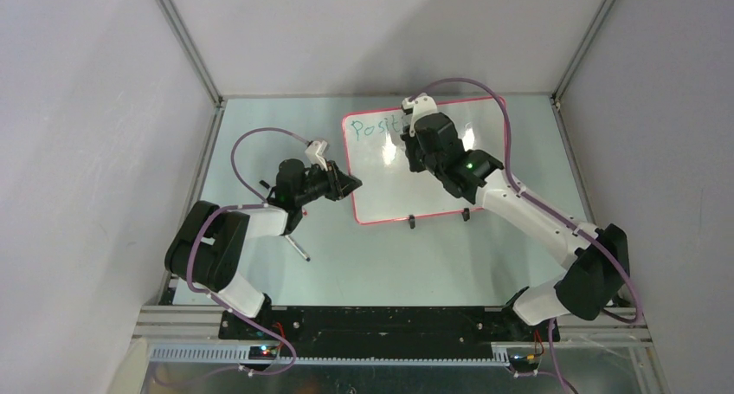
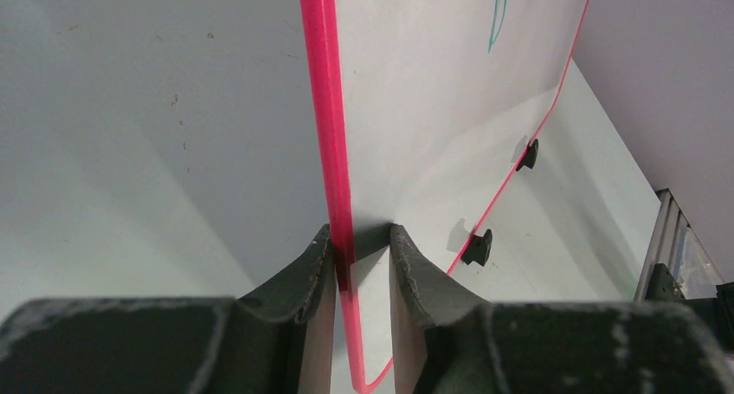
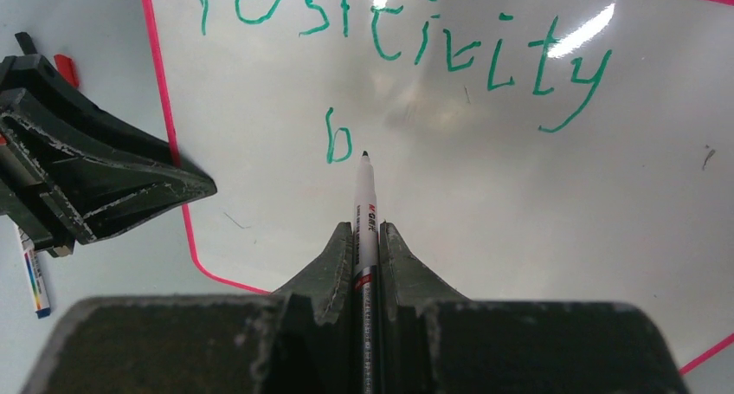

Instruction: Write a sentence on the whiteboard

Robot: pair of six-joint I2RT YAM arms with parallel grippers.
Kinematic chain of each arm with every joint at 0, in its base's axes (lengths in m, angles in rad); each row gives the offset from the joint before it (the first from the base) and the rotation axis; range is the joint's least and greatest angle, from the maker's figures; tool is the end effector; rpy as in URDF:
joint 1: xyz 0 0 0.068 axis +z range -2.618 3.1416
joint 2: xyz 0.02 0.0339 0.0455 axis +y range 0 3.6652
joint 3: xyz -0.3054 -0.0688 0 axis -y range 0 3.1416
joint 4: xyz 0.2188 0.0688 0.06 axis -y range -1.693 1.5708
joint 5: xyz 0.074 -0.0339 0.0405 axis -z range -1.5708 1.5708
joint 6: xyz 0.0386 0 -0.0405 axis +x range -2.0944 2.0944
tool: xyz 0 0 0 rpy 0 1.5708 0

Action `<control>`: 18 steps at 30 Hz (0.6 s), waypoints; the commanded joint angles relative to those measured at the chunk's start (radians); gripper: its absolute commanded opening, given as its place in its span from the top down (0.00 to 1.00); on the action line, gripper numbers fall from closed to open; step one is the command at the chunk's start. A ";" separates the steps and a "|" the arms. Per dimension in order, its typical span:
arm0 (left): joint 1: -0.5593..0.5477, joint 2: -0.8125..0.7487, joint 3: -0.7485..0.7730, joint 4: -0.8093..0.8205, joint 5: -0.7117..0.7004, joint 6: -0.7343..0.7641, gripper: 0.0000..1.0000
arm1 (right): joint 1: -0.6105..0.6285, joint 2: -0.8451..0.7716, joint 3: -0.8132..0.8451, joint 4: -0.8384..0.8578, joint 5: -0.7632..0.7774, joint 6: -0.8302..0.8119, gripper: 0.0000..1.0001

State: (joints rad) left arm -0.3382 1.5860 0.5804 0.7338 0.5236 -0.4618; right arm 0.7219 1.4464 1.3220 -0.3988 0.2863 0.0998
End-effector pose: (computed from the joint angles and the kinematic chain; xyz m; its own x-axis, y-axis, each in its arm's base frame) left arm 0.2728 -0.1164 0.2374 -0.5572 -0.2131 -0.8026 0.5512 0.6280 -0.5494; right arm 0.2345 0.1919 0.3935 -0.4180 -0.2407 -0.8760 -0.4107 0.9102 -0.0541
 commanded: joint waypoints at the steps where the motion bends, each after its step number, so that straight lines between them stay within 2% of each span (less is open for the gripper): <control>1: -0.006 -0.010 0.029 0.012 -0.019 0.039 0.74 | -0.006 0.009 -0.001 0.061 0.019 -0.014 1.00; 18: -0.006 -0.006 0.031 0.009 -0.016 0.038 0.74 | -0.009 0.063 -0.001 0.084 0.012 -0.015 1.00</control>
State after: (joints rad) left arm -0.3382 1.5860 0.5804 0.7338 0.5243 -0.4618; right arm 0.7174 1.4960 1.3220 -0.3599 0.2897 0.0937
